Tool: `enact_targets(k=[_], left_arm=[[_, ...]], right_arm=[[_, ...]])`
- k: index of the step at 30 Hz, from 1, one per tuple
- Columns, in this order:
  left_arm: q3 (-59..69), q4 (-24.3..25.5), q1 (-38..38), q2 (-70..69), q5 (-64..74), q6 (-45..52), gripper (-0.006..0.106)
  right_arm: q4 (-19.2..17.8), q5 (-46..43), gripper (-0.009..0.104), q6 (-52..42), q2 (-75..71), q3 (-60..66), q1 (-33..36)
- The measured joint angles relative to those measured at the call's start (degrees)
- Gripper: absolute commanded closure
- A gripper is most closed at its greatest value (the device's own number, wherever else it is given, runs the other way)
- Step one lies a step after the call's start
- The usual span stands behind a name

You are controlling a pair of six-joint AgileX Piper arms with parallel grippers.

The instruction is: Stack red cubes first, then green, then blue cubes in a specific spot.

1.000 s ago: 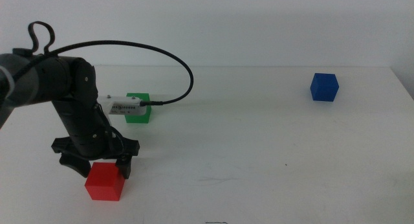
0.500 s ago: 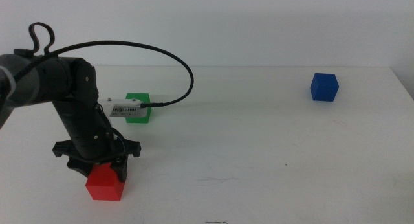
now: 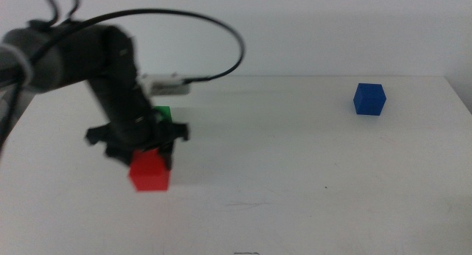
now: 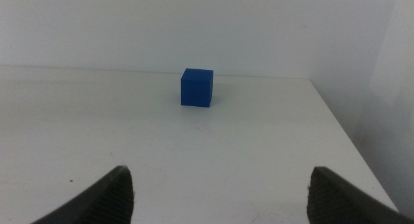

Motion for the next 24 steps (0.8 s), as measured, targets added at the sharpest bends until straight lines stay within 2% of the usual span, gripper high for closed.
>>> enact_targets(k=[5,12,24], left_arm=[[-11.5,5.0,-7.4,5.2,2.6,-9.8,0.099],[-23.8,5.7,-14.2,14.4,5.2,-16.9,0.099],[-26.5,5.0,-18.4,21.4,5.2,-20.2,0.099]], right_arm=[[0.0,0.0,0.017,0.0,0.0,0.0,0.0],[0.0,0.0,0.017,0.0,0.0,0.0,0.0],[0.0,0.0,0.017,0.0,0.0,0.0,0.0]])
